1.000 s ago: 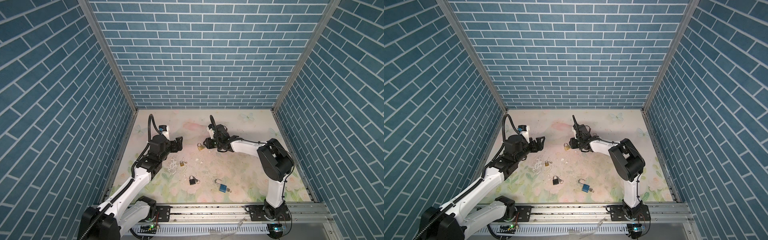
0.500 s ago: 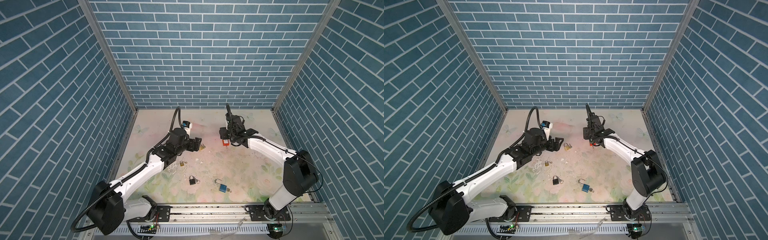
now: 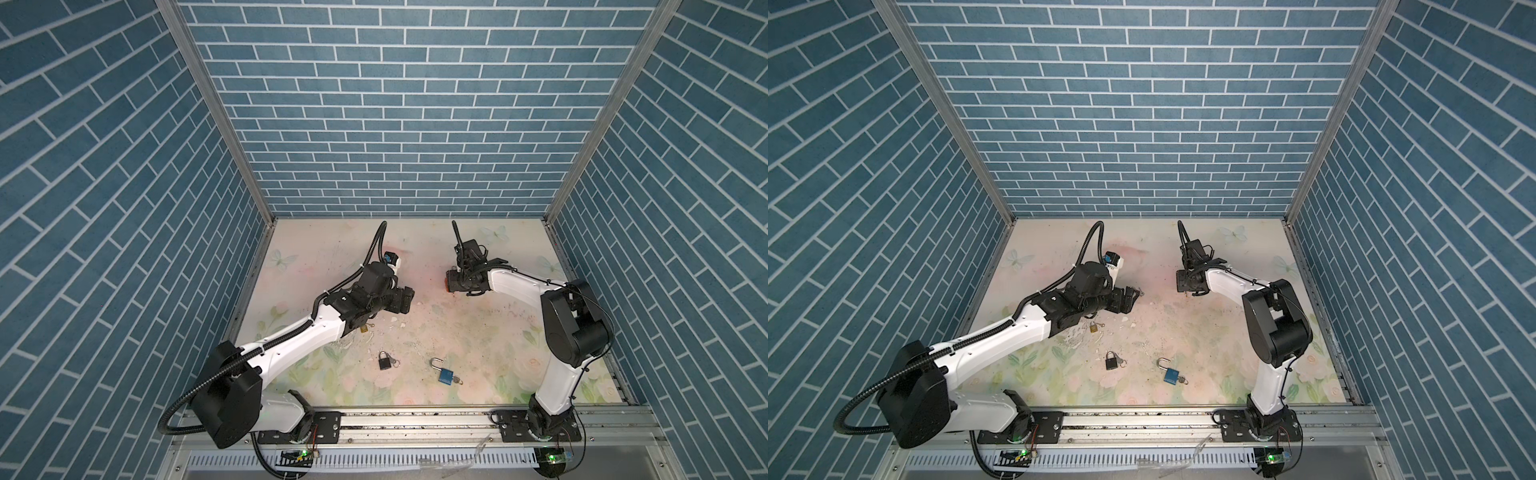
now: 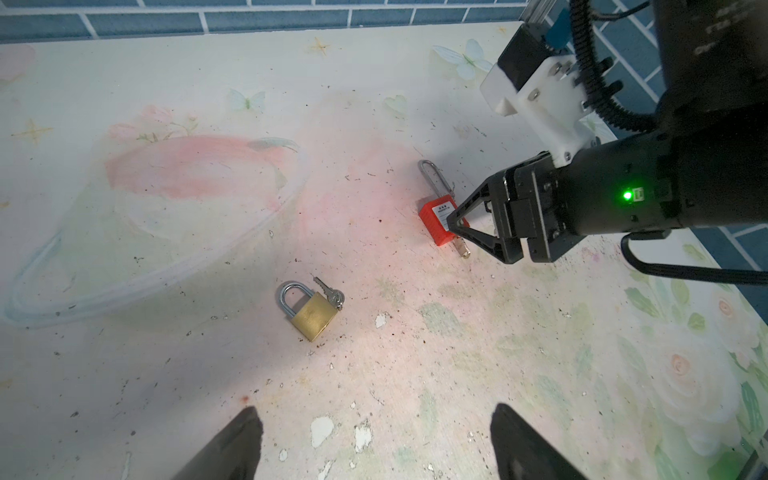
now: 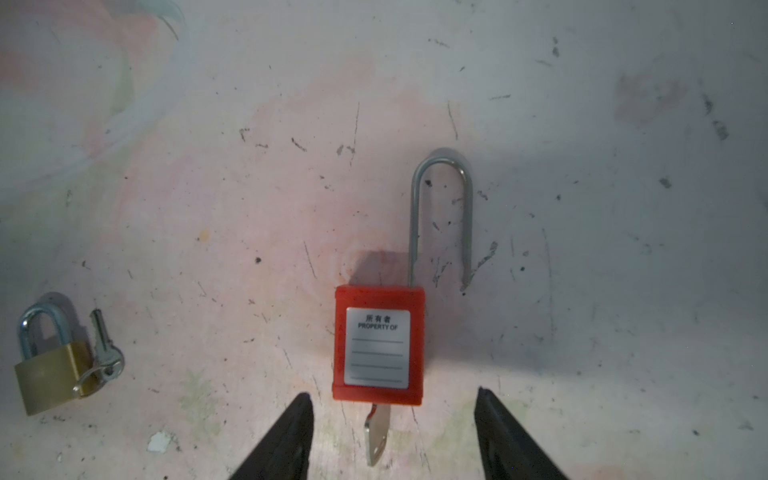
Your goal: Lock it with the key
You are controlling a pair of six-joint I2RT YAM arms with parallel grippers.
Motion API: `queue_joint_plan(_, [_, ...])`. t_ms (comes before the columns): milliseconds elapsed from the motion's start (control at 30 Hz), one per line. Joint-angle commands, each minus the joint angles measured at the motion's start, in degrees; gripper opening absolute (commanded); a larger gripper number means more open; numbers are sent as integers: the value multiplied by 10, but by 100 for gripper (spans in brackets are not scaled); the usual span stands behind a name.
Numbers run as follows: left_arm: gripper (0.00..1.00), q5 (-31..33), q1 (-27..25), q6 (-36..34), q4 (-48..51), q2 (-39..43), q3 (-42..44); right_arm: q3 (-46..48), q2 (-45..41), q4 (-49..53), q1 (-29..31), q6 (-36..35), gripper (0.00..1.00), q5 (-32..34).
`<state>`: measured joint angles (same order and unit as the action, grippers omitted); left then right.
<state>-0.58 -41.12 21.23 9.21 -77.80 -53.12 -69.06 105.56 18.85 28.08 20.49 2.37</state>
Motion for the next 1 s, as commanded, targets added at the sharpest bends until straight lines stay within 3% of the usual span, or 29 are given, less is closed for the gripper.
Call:
queue_joint_plan(0, [88,11,-4,12,4,4,-3,-22,14,8,-1,-12,63,-22])
queue_joint_plan(667, [88,14,-4,7,4,5,0,-25,37,0,-2,-7,62,-30])
queue_joint_plan(967, [88,14,-5,5,4,4,-2,-37,53,5,-2,-8,45,-37])
